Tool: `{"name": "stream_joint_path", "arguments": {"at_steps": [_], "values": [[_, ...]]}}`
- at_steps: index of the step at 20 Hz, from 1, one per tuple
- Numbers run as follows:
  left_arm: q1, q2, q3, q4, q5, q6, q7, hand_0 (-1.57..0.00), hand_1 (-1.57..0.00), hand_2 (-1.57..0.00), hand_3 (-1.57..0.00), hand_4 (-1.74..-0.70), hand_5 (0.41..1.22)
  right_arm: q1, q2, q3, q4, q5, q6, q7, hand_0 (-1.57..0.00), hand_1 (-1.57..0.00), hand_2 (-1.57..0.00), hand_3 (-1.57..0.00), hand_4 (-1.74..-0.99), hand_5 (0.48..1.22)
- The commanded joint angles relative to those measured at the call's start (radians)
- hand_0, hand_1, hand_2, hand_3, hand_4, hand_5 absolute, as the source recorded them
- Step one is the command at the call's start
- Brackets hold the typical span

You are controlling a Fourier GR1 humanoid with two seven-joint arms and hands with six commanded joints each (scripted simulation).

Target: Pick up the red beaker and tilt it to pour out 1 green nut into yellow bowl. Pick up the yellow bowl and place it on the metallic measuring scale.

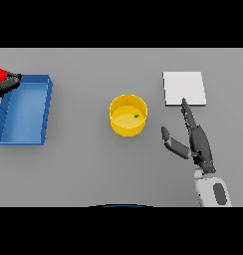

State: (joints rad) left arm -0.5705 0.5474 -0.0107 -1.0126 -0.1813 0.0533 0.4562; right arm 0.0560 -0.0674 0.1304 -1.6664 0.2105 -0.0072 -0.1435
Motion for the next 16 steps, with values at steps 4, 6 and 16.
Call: {"name": "stream_joint_path", "arguments": {"at_steps": [4,6,16], "values": [[0.043,0.038,0.015,-0.075,0.101,-0.159,0.024,-0.6,-0.55,-0.52,-0.54,-0.98,0.664,-0.004,0.002,0.0,0.019,0.001,0.001,-0.007,0.0,0.0,0.0,0.0,-1.153,0.67],[0.051,0.051,-0.015,-0.088,0.082,-0.192,0.05,-0.38,-0.35,-0.33,-0.34,-0.88,0.644,-0.002,0.002,0.002,0.018,0.002,0.0,-0.014,0.0,0.0,0.0,0.0,-1.155,0.669],[0.042,0.038,-0.029,-0.08,0.041,-0.138,-0.035,-0.04,-0.04,-0.03,-0.04,-0.78,0.644,-0.063,-0.038,0.047,0.015,0.109,-0.001,0.068,0.0,0.0,0.0,0.0,-1.087,0.649]]}}
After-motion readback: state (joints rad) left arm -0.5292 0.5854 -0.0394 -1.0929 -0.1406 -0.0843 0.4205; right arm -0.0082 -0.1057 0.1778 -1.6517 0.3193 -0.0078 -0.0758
